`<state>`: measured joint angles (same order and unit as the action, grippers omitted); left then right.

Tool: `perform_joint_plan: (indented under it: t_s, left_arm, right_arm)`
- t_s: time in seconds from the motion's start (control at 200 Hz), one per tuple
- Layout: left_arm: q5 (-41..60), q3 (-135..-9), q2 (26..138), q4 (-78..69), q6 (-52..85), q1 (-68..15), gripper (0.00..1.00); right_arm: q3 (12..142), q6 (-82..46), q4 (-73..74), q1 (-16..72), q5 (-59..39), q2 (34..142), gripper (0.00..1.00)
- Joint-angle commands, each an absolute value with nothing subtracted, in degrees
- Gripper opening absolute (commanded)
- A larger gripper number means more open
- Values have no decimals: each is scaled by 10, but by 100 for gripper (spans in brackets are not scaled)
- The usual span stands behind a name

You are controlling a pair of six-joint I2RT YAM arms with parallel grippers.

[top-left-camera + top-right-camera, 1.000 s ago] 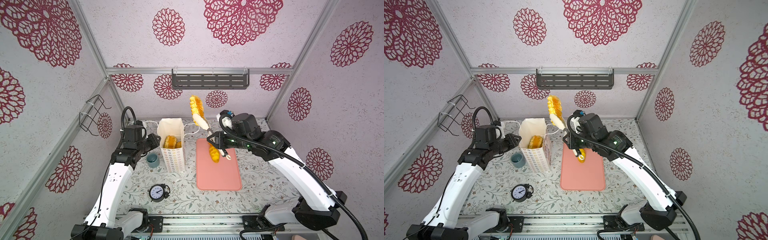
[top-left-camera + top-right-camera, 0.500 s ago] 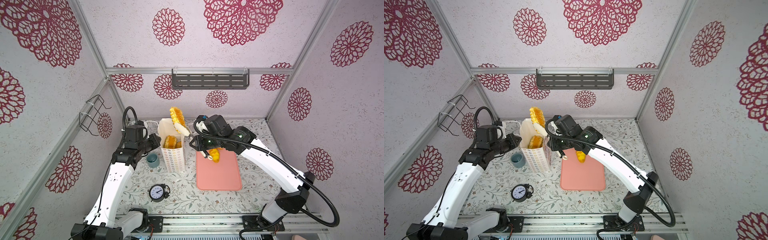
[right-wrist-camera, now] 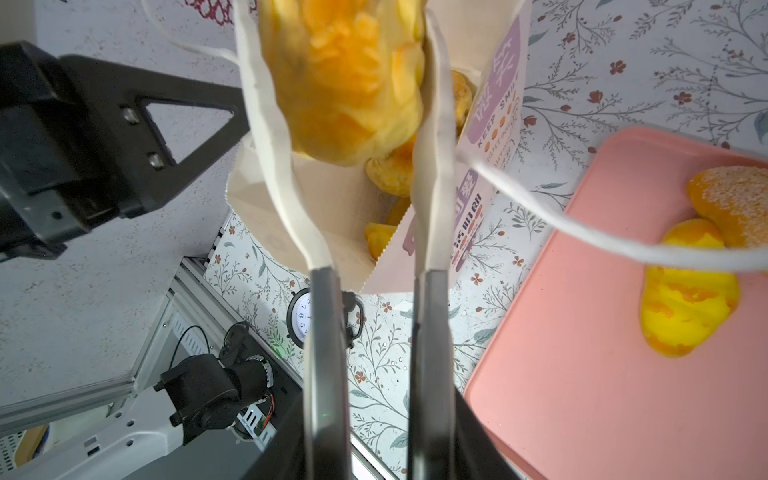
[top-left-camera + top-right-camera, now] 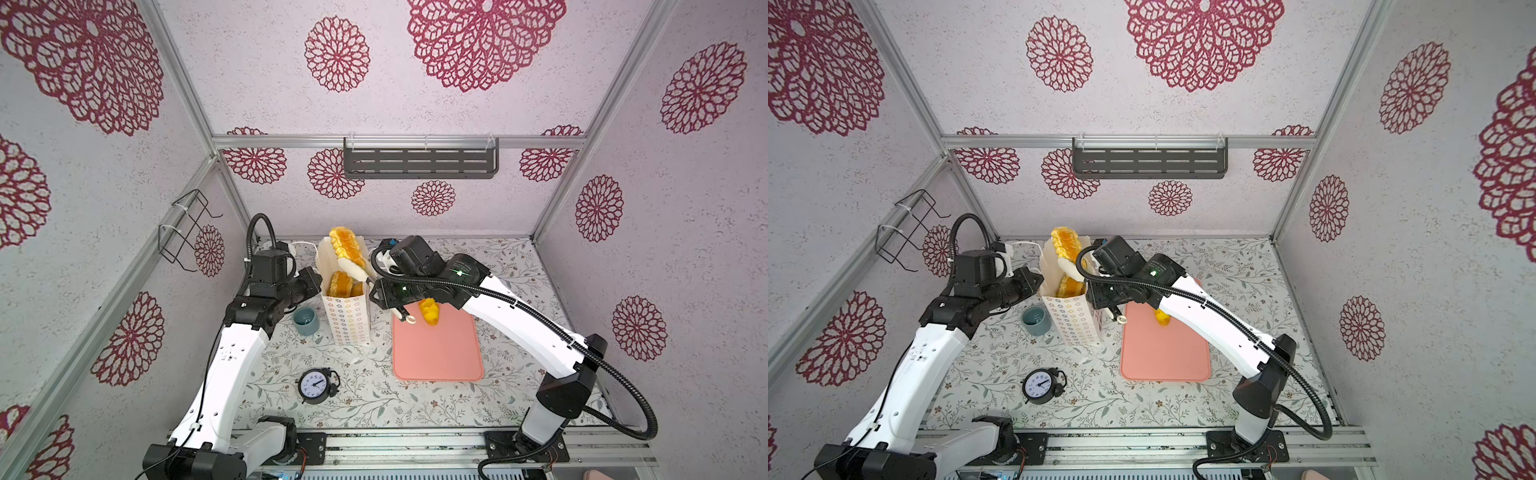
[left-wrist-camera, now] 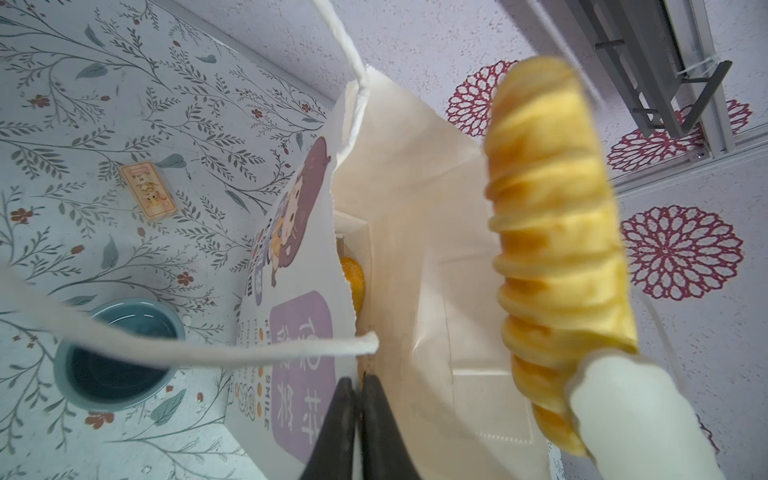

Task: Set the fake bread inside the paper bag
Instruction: 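Open the tongs with right gripper to drop the loaf into the bag, then move the tongs with right gripper back to the yellow striped bun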

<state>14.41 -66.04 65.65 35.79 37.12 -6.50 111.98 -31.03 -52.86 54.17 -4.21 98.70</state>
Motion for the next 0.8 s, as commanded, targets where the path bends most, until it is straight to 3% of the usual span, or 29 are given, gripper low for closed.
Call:
perform_joint_plan:
  t_s: [0.0, 0.225, 0.445, 0.545, 0.69, 0.796]
  left_arm:
    - [144, -656, 657, 348, 369, -74, 8]
    - [145, -656, 658, 348, 367, -73, 2]
    - [143, -658, 659, 349, 368, -73, 3]
    - [142, -662, 658, 351, 366, -73, 15]
    - [139, -668, 658, 354, 362, -73, 42]
    - [141, -669, 660, 352, 360, -74, 48]
  right_arm:
    - [1147, -304, -514, 543, -26, 977, 46]
    - [1147, -307, -512, 542, -23, 971, 48]
    - [1161, -307, -517, 542, -6, 951, 46]
    - [1175, -302, -536, 542, 19, 936, 45]
    - [1155, -302, -568, 539, 88, 886, 45]
    - [1080, -318, -570, 523, 108, 821, 46]
